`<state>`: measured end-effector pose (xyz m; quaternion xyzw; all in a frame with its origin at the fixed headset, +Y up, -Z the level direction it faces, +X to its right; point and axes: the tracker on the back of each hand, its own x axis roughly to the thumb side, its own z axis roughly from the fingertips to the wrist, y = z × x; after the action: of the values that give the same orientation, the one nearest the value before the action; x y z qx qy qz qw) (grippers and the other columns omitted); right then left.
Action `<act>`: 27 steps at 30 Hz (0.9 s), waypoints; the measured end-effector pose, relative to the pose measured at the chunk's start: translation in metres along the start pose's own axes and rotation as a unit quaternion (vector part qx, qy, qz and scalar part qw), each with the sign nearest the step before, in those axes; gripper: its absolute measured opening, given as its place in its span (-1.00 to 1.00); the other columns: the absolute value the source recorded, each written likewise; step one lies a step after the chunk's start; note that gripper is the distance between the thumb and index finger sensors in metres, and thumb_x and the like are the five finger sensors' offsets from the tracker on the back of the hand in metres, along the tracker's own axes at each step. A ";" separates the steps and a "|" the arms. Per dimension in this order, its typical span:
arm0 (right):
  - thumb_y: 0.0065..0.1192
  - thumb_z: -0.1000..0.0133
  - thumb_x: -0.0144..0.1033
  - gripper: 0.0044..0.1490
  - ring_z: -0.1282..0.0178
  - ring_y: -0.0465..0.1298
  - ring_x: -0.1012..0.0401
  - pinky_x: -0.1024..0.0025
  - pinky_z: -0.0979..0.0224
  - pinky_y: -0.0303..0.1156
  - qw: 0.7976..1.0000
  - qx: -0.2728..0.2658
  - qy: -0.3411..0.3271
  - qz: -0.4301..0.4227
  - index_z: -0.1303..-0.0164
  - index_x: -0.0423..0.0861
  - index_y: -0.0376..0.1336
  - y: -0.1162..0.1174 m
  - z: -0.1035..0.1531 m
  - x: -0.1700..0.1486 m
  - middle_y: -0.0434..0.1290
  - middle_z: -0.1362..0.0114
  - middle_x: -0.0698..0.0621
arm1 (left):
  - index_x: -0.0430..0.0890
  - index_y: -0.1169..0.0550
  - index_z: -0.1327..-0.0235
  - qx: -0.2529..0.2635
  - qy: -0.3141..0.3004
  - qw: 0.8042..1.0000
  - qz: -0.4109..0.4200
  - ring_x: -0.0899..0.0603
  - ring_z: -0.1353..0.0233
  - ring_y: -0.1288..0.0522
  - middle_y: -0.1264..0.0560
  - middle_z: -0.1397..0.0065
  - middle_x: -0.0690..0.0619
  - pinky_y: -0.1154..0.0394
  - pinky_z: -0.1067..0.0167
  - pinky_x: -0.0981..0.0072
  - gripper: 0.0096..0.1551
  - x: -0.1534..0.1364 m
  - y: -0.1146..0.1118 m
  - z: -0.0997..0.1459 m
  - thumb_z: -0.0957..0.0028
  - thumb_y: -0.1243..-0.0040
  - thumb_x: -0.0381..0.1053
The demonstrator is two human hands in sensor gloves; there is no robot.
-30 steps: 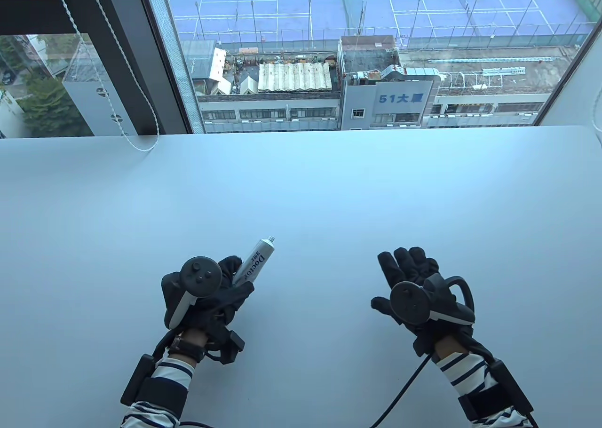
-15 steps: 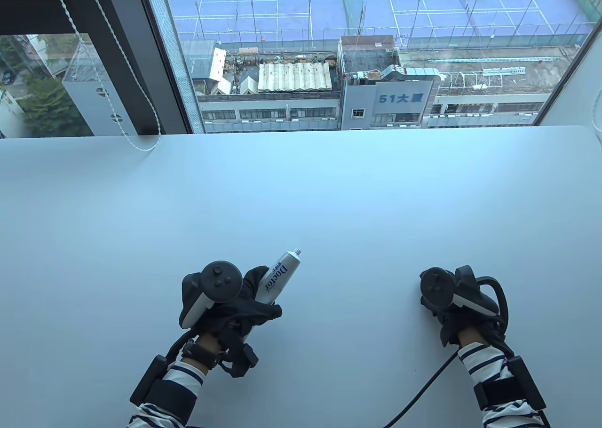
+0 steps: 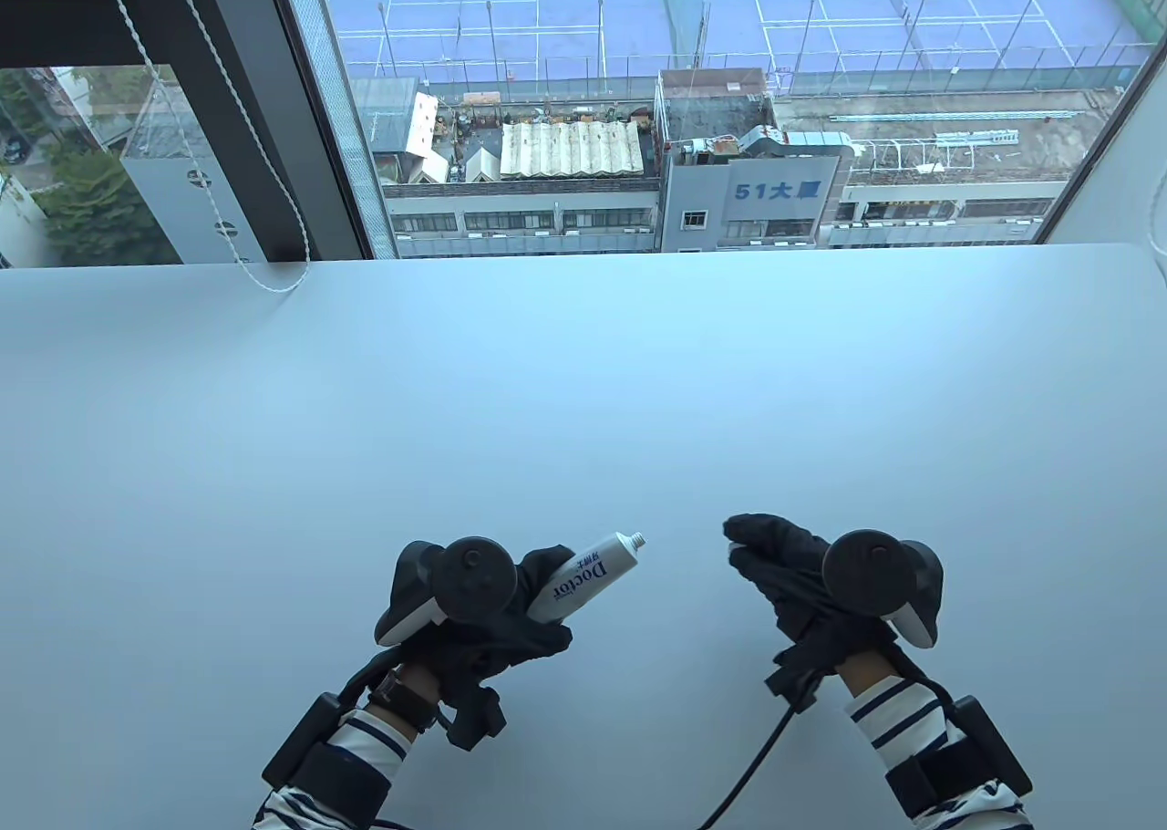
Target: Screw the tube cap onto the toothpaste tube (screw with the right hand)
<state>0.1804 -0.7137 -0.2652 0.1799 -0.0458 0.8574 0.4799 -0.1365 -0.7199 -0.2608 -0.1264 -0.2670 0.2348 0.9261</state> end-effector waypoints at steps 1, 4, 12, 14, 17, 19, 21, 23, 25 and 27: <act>0.34 -0.14 -0.52 -0.51 0.00 0.64 -0.15 -0.13 -0.05 0.57 1.000 -0.005 0.000 -0.030 -0.27 -0.36 0.38 0.003 0.000 0.003 0.57 -0.14 -0.36 | 0.21 -0.14 -0.42 -0.002 -0.008 1.000 -0.009 -0.21 0.02 -0.62 -0.53 -0.18 -0.14 -0.53 -0.03 0.00 0.05 0.004 -0.002 0.000 0.30 -0.21 0.58; 0.35 -0.14 -0.52 -0.50 -0.01 0.65 -0.15 -0.12 -0.05 0.58 0.996 0.011 -0.002 -0.092 -0.27 -0.36 0.39 0.012 0.001 0.007 0.58 -0.14 -0.35 | 0.21 -0.20 -0.38 -0.011 -0.023 0.999 -0.026 -0.20 0.02 -0.62 -0.54 -0.18 -0.14 -0.53 -0.03 0.00 0.00 0.011 -0.005 0.000 0.30 -0.21 0.58; 0.34 -0.14 -0.53 -0.51 0.00 0.65 -0.14 -0.11 -0.05 0.58 0.995 0.060 -0.043 -0.069 -0.26 -0.36 0.40 0.024 0.002 0.012 0.58 -0.14 -0.35 | 0.20 -0.21 -0.38 -0.036 -0.037 0.998 -0.025 -0.21 0.02 -0.62 -0.54 -0.17 -0.15 -0.53 -0.03 -0.01 -0.01 0.016 -0.013 -0.001 0.29 -0.22 0.57; 0.30 -0.16 -0.52 -0.52 0.07 0.64 -0.11 -0.10 0.01 0.58 0.995 0.072 -0.040 -0.049 -0.24 -0.39 0.40 0.025 0.002 0.013 0.59 -0.08 -0.36 | 0.21 -0.21 -0.38 -0.033 -0.037 0.998 -0.042 -0.21 0.01 -0.62 -0.54 -0.17 -0.15 -0.53 -0.03 0.00 -0.01 0.017 -0.014 -0.001 0.29 -0.22 0.56; 0.24 -0.19 -0.49 -0.53 0.16 0.63 -0.05 -0.07 0.09 0.57 0.995 0.080 -0.043 -0.040 -0.22 -0.43 0.40 0.026 0.001 0.014 0.60 0.01 -0.35 | 0.21 -0.21 -0.38 -0.034 -0.041 0.998 -0.043 -0.20 0.01 -0.62 -0.54 -0.18 -0.15 -0.53 -0.03 0.00 -0.01 0.019 -0.015 -0.001 0.30 -0.22 0.56; 0.19 -0.22 -0.44 -0.52 0.22 0.61 -0.04 -0.07 0.13 0.55 0.995 0.081 -0.046 -0.028 -0.18 -0.45 0.40 0.028 0.002 0.015 0.59 0.07 -0.34 | 0.21 -0.21 -0.38 -0.033 -0.043 0.997 -0.048 -0.20 0.01 -0.62 -0.54 -0.18 -0.14 -0.53 -0.03 0.00 -0.01 0.020 -0.014 0.000 0.30 -0.22 0.56; 0.14 -0.25 -0.35 -0.48 0.24 0.60 -0.04 -0.07 0.14 0.52 0.996 0.080 -0.046 -0.018 -0.16 -0.46 0.40 0.028 0.003 0.014 0.59 0.10 -0.32 | 0.21 -0.21 -0.38 -0.032 -0.043 0.997 -0.049 -0.21 0.01 -0.62 -0.54 -0.18 -0.14 -0.53 -0.03 0.00 -0.01 0.020 -0.015 0.000 0.30 -0.22 0.56; 0.05 -0.27 -0.22 -0.38 0.23 0.58 -0.07 -0.10 0.12 0.49 0.996 0.079 -0.042 -0.026 -0.19 -0.45 0.39 0.029 0.004 0.011 0.58 0.08 -0.33 | 0.21 -0.21 -0.38 -0.036 -0.045 0.998 -0.039 -0.21 0.01 -0.62 -0.54 -0.18 -0.15 -0.53 -0.03 -0.01 -0.01 0.019 -0.015 -0.001 0.30 -0.23 0.56; -0.11 -0.32 -0.04 -0.17 0.18 0.55 -0.13 -0.15 0.09 0.45 0.994 0.092 -0.030 -0.053 -0.41 -0.50 0.25 0.028 0.003 0.005 0.54 0.03 -0.37 | 0.21 -0.21 -0.38 -0.030 -0.042 0.997 -0.049 -0.20 0.01 -0.62 -0.54 -0.18 -0.14 -0.53 -0.03 -0.01 -0.01 0.019 -0.015 -0.001 0.30 -0.23 0.56; -0.10 -0.37 -0.06 -0.17 0.14 0.53 -0.15 -0.17 0.07 0.42 0.989 0.118 -0.021 -0.089 -0.50 -0.52 0.13 0.027 0.002 0.001 0.50 -0.03 -0.41 | 0.21 -0.21 -0.38 -0.027 -0.039 0.998 -0.051 -0.21 0.01 -0.62 -0.54 -0.18 -0.14 -0.53 -0.03 -0.01 -0.01 0.019 -0.014 0.000 0.30 -0.23 0.56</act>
<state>0.1583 -0.7277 -0.2600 0.2568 0.0614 0.8069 0.5283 -0.1173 -0.7224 -0.2476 -0.1287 -0.3149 0.1845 0.9221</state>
